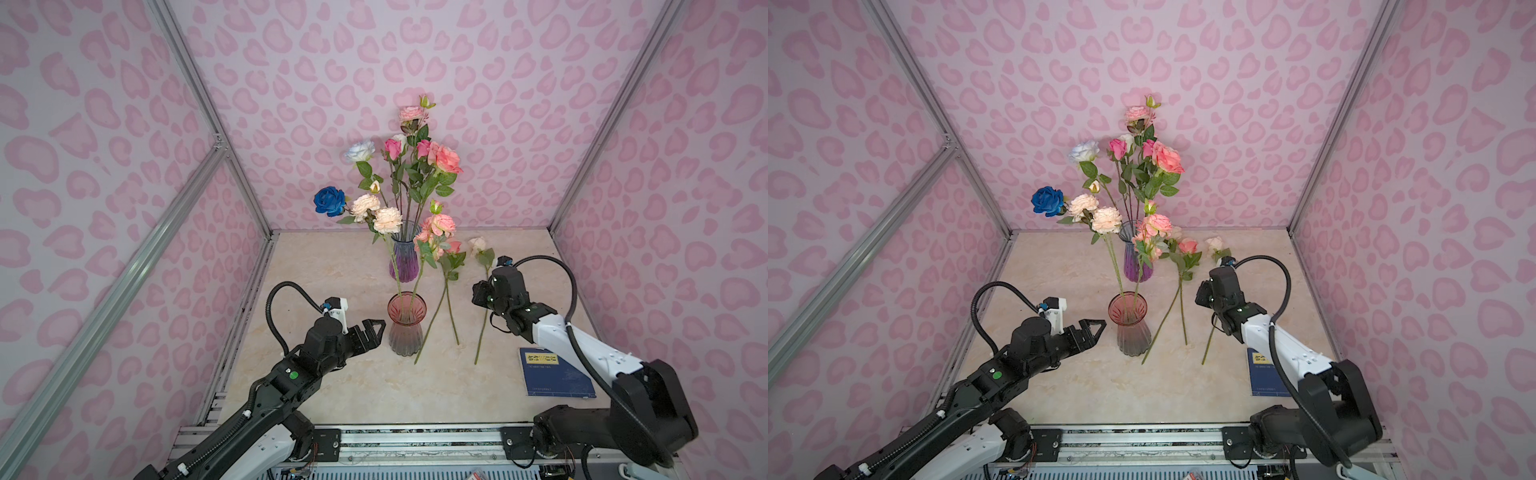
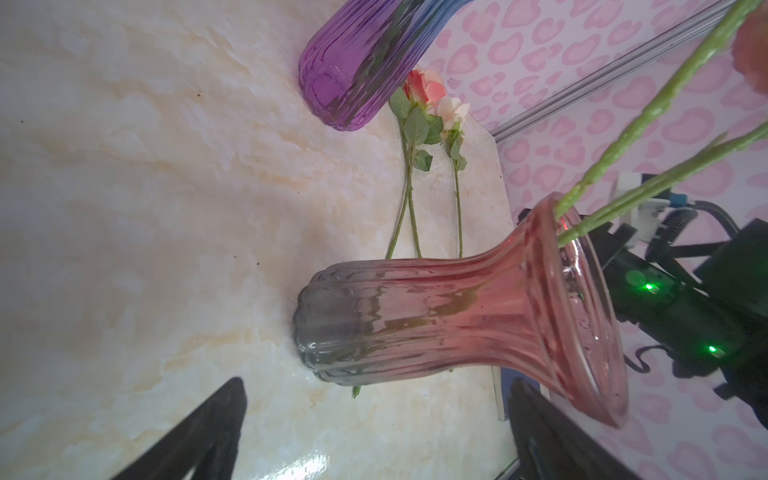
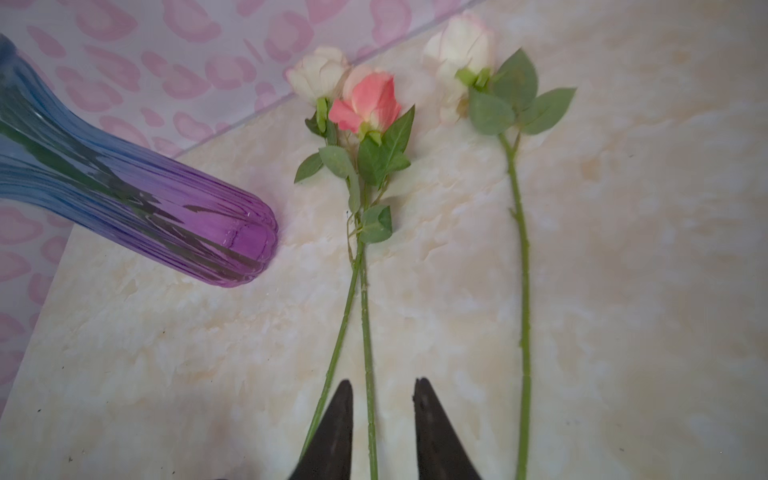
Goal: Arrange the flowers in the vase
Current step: 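Move the right gripper down to a loose pink rose stem, then close the right gripper on the pink rose stem and lift it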
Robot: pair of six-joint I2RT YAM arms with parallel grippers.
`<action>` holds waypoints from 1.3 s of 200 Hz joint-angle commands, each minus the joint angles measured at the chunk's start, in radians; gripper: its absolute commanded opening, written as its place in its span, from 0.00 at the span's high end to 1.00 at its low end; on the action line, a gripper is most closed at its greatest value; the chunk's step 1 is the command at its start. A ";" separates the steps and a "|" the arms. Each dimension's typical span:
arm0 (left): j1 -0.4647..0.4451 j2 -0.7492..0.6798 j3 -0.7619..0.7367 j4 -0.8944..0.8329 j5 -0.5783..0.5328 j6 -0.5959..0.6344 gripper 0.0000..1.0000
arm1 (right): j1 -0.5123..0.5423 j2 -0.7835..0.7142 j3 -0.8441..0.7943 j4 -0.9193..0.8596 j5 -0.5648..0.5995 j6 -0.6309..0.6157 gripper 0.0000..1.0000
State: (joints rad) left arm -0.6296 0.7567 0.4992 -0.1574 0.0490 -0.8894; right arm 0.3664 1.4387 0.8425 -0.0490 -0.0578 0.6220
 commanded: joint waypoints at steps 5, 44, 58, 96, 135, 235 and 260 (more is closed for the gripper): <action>-0.004 0.009 -0.015 0.051 0.022 -0.011 0.01 | 0.007 0.169 0.064 0.013 -0.168 0.081 0.72; -0.007 -0.018 -0.048 0.034 0.018 0.001 0.01 | 0.061 0.362 0.214 -0.024 -0.127 0.096 0.73; -0.007 -0.045 -0.059 0.028 0.006 0.007 0.00 | 0.068 0.401 0.240 -0.017 -0.133 0.101 0.73; -0.007 -0.109 -0.090 0.021 -0.031 0.013 0.01 | 0.075 0.470 0.294 -0.052 -0.086 0.119 0.70; -0.007 -0.112 -0.099 0.026 -0.041 0.028 0.01 | 0.088 0.528 0.352 -0.101 -0.057 0.113 0.69; -0.007 -0.148 -0.122 0.024 -0.064 0.063 0.02 | 0.108 0.608 0.446 -0.213 0.073 0.134 0.71; -0.006 -0.159 -0.123 0.015 -0.071 0.073 0.02 | 0.115 0.629 0.478 -0.229 0.109 0.134 0.80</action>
State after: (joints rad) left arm -0.6369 0.6067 0.3805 -0.1524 -0.0025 -0.8364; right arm 0.4767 2.0399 1.3071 -0.2089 0.0044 0.7460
